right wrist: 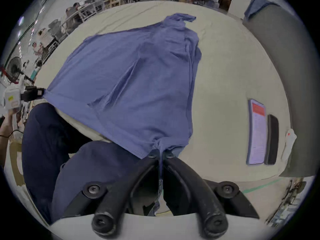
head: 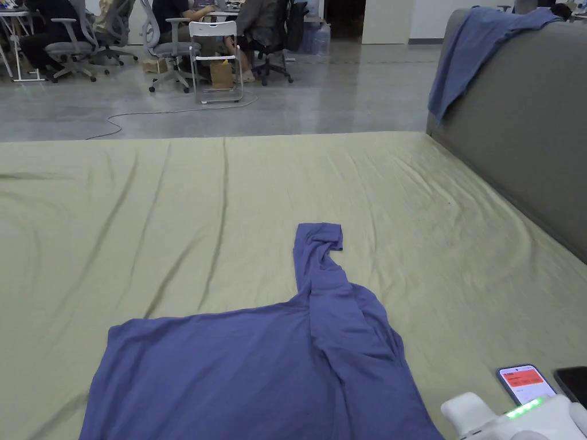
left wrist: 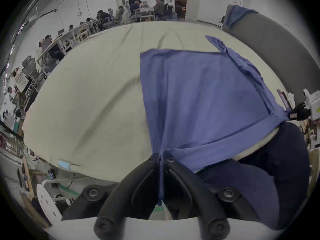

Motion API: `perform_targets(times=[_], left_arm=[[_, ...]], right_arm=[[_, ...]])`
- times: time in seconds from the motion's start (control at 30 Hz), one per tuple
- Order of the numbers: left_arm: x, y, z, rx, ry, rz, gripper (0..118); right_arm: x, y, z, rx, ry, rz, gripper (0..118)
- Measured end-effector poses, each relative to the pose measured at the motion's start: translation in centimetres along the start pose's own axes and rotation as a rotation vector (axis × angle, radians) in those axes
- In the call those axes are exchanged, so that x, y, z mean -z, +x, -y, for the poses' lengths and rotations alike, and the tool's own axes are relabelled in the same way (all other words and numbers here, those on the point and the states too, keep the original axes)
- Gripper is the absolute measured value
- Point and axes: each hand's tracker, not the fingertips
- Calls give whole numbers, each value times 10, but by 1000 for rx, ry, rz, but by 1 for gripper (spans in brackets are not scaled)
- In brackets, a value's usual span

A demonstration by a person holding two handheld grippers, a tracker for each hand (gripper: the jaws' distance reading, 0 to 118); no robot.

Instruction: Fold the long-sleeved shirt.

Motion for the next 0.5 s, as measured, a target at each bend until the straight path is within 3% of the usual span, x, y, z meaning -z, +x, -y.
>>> perform_targets(times=[0.2, 0.23, 0.27, 0.3, 0.33, 0.37, 0.5], left_arm=[[27, 5, -2, -15, -79, 5, 3], [27, 2, -5, -30, -70, 21, 15], [23, 0, -9, -58, -51, 61, 44], [16, -6, -13, -87, -17, 117, 96], [4, -11, -20, -132, 38, 193, 118], [-13, -14, -26, -171, 106, 217, 117], [-74, -10, -40, -295, 278, 224, 115]], right_arm=[[33, -3, -5, 12, -80, 8, 3], [32, 1, -11, 16, -75, 3, 12], [27, 3, -12, 10, -40, 8, 30], [17, 4, -13, -14, 22, 3, 70], [3, 5, -13, -37, 71, 2, 97], [-15, 5, -16, -73, 110, 37, 108], [-82, 2, -23, -34, 318, 61, 109]])
